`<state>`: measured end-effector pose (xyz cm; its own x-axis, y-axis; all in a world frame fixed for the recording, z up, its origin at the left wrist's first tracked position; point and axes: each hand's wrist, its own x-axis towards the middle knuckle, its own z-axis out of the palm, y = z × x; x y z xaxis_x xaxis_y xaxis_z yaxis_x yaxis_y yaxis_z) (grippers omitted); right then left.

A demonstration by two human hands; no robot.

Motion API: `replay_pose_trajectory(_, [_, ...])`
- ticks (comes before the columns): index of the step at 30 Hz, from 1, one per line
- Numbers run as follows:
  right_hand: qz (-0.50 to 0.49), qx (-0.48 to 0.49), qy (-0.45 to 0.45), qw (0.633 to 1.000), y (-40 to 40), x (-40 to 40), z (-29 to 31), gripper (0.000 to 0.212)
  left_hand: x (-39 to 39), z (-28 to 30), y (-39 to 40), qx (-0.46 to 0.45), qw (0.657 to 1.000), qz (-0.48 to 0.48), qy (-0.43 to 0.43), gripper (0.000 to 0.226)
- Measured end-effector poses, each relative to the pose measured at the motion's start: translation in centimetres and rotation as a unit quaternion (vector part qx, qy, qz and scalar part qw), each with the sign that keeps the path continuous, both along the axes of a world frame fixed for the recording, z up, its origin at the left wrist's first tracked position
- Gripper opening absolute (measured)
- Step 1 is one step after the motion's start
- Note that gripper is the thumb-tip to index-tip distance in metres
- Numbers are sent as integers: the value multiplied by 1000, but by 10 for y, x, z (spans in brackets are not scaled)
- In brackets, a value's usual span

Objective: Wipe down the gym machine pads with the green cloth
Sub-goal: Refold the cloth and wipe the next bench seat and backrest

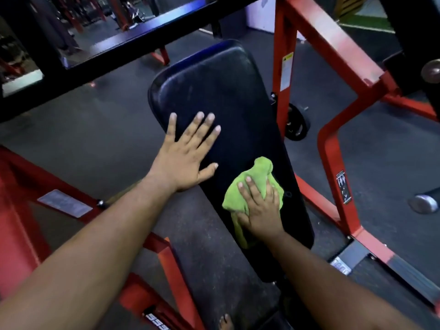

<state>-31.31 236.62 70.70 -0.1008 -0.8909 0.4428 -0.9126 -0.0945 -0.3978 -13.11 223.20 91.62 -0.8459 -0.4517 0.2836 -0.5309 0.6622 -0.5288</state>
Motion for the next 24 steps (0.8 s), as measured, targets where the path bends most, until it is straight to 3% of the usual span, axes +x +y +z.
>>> replay_pose_trajectory(4, [-112, -6, -153, 982, -48, 5, 70, 78, -7, -7, 4, 4, 1000, 4, -2, 80])
replay_pose_trajectory(8, [-88, -42, -99, 990, -80, -18, 104, 75, -18, -22, 14, -1, 999, 41, -5, 82])
replay_pose_trajectory(11, [-82, -72, -79, 991, -65, -39, 60, 70, -28, -44, 23, 1, 999, 28, -35, 85])
replay_pose_trajectory(15, [-168, 18, -181, 969, -11, -34, -28, 71, -39, -83, 40, 4, 994, -29, -109, 85])
replay_pose_trajectory(18, [-257, 91, -313, 910, 27, -25, -74, 76, -41, -104, 53, 12, 988, -42, -146, 82])
replay_pose_trajectory(20, [-331, 91, -393, 853, 23, -6, -71, 77, -42, -109, 57, 18, 990, -43, -130, 79])
replay_pose_trajectory(21, [-343, 81, -407, 843, 14, 7, -59, 78, -43, -108, 57, 26, 993, -42, -112, 77])
replay_pose_trajectory(22, [-338, 72, -404, 847, 7, 22, -46, 79, -46, -107, 59, 39, 994, -41, -92, 75])
replay_pose_trajectory(24, [-267, 65, -349, 896, 4, 54, -35, 79, -51, -107, 61, 64, 995, -47, -66, 75])
